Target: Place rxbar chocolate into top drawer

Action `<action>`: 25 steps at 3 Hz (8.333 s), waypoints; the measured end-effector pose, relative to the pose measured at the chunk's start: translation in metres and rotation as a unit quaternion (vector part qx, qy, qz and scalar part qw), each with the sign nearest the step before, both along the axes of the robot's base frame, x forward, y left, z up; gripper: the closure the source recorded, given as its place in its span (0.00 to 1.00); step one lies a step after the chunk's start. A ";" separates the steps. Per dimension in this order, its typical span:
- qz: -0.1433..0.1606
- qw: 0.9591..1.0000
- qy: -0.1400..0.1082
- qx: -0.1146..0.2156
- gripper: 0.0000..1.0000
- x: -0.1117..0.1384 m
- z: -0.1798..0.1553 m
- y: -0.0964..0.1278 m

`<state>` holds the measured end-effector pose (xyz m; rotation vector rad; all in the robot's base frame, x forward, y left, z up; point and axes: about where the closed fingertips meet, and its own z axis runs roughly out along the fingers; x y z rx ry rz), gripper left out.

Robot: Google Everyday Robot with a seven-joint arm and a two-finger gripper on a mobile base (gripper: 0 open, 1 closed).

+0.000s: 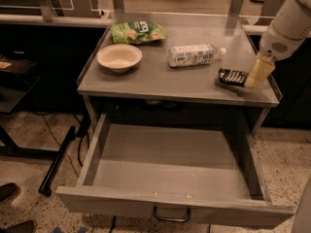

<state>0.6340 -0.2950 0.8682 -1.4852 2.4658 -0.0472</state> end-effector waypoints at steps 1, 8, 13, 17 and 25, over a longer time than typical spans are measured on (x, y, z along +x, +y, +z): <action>0.001 1.000 -0.002 0.000 1.00 0.000 0.002 -0.001; 0.049 0.994 0.041 0.083 1.00 -0.133 0.028 -0.008; 0.089 0.974 0.091 0.186 1.00 -0.195 -0.020 0.055; 0.092 0.956 0.127 0.249 1.00 -0.195 -0.081 0.099; 0.111 0.895 0.168 0.399 1.00 -0.183 -0.182 0.187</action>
Offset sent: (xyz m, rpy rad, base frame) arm 0.0048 0.0032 0.0112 0.0152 -0.0135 0.0303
